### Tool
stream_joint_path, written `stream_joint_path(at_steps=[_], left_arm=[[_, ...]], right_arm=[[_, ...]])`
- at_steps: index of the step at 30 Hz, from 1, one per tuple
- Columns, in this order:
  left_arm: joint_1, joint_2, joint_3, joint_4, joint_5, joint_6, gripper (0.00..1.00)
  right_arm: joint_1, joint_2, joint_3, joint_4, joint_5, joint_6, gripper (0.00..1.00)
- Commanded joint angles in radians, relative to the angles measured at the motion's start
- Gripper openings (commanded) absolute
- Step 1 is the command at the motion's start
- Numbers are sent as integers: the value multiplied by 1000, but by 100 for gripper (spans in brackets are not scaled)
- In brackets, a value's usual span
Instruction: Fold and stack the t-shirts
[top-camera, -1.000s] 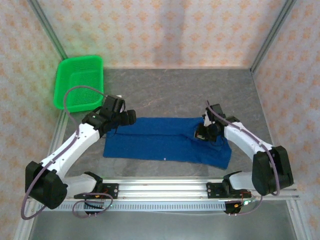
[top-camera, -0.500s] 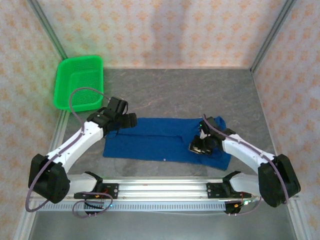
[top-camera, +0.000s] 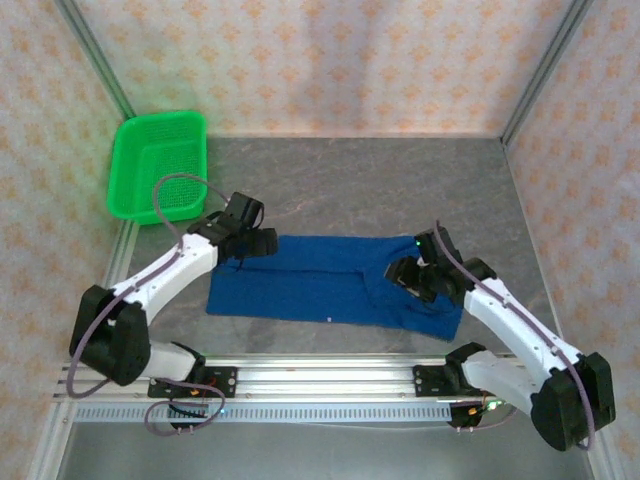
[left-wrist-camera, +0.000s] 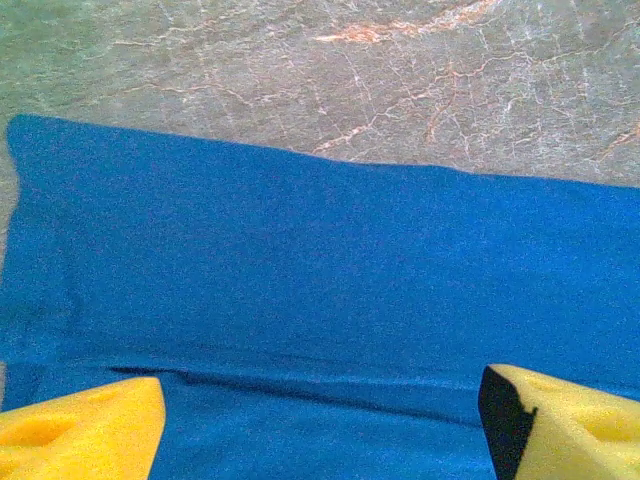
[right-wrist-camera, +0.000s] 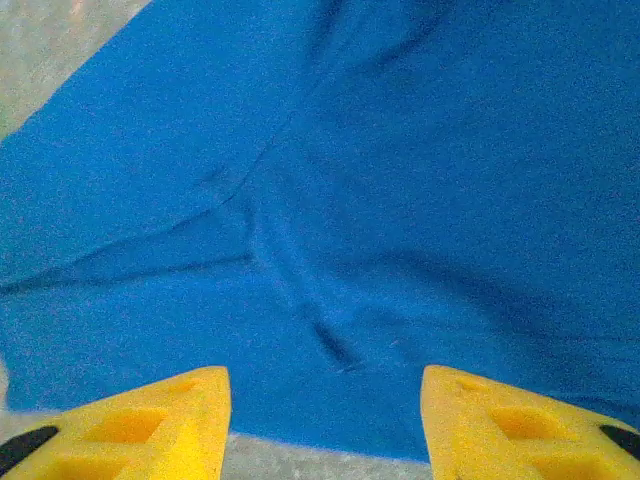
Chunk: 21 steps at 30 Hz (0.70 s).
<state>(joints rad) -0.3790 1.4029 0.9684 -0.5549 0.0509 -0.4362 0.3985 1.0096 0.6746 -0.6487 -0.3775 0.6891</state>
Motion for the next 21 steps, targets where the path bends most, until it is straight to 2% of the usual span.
stream_joint_path(at_steps=[1, 4, 9, 16, 21], left_arm=[[-1, 100, 94, -23, 27, -1, 83], [7, 222, 177, -83, 36, -2, 81], [39, 356, 239, -92, 45, -13, 79], [95, 476, 268, -106, 43, -24, 75], [113, 530, 246, -107, 23, -31, 74]], right_arm=[[-43, 74, 19, -22, 94, 55, 53], [-58, 151, 18, -3, 137, 76, 52], [-63, 225, -27, 68, 188, 157, 51], [-64, 294, -50, 102, 282, 208, 50], [-82, 421, 0, 115, 345, 208, 51]])
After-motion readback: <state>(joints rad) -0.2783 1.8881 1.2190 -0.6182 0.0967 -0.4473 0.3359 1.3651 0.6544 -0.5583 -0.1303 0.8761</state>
